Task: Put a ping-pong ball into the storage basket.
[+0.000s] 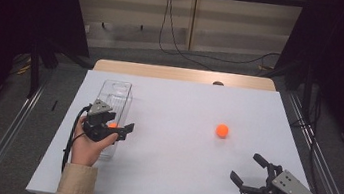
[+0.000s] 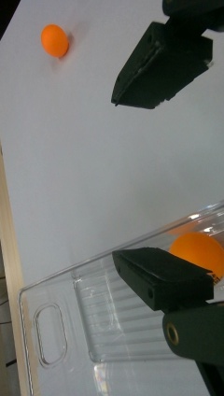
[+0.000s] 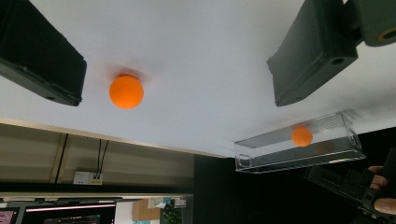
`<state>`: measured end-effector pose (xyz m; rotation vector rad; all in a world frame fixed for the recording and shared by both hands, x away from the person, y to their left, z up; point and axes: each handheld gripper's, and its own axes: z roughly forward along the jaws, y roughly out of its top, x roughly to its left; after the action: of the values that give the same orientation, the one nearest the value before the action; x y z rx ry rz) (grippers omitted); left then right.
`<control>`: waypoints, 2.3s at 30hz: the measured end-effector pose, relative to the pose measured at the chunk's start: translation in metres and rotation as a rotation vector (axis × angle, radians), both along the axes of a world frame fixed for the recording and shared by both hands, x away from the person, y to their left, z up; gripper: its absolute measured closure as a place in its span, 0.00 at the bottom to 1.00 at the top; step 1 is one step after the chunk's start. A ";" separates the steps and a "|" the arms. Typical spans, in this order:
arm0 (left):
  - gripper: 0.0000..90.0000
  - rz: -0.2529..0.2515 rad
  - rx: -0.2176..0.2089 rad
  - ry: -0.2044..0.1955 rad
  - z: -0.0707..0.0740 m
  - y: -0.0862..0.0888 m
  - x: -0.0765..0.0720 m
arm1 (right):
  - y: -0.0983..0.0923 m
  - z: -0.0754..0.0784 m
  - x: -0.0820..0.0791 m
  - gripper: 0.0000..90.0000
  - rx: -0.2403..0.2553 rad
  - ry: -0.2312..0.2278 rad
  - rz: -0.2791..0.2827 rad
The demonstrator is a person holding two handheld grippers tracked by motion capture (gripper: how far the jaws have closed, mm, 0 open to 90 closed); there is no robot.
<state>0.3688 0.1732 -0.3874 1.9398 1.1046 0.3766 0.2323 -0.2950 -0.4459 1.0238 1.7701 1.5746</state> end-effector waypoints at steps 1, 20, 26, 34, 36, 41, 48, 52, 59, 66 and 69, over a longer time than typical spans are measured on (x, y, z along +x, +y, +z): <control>0.22 -0.004 0.001 0.002 0.000 -0.001 0.000 | 0.000 0.000 0.000 0.03 0.000 0.001 0.001; 0.19 -0.058 0.000 0.025 -0.008 -0.026 0.000 | 0.000 0.000 0.000 0.03 -0.002 0.002 0.000; 0.18 -0.073 -0.001 0.027 -0.010 -0.033 0.000 | 0.000 0.000 0.001 0.03 -0.002 0.003 0.000; 0.17 -0.092 0.004 0.033 -0.013 -0.043 0.001 | 0.000 0.000 0.001 0.03 -0.002 0.004 0.000; 0.17 -0.098 0.006 0.035 -0.014 -0.044 0.001 | 0.000 -0.001 0.001 0.03 -0.002 0.004 -0.001; 0.15 -0.112 0.002 0.038 -0.016 -0.050 0.001 | 0.000 0.000 0.001 0.03 -0.001 0.003 -0.001; 0.14 -0.130 0.006 0.041 -0.017 -0.058 0.001 | 0.000 0.000 0.001 0.03 -0.001 0.004 0.000; 0.14 -0.136 0.002 0.042 -0.019 -0.062 0.001 | 0.000 0.000 0.001 0.03 -0.002 0.004 -0.001; 0.13 -0.147 0.003 0.049 -0.022 -0.069 0.001 | 0.000 -0.001 0.001 0.03 -0.003 0.005 0.000; 0.13 -0.165 0.014 0.053 -0.025 -0.076 0.002 | 0.000 -0.001 0.001 0.03 -0.002 0.004 -0.002; 0.13 -0.169 0.016 0.053 -0.026 -0.079 0.002 | 0.000 -0.001 0.001 0.03 -0.004 0.004 -0.002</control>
<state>0.3709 0.0942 -0.4130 2.0499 0.9651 0.2436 0.2331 -0.2953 -0.4464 1.0269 1.7735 1.5690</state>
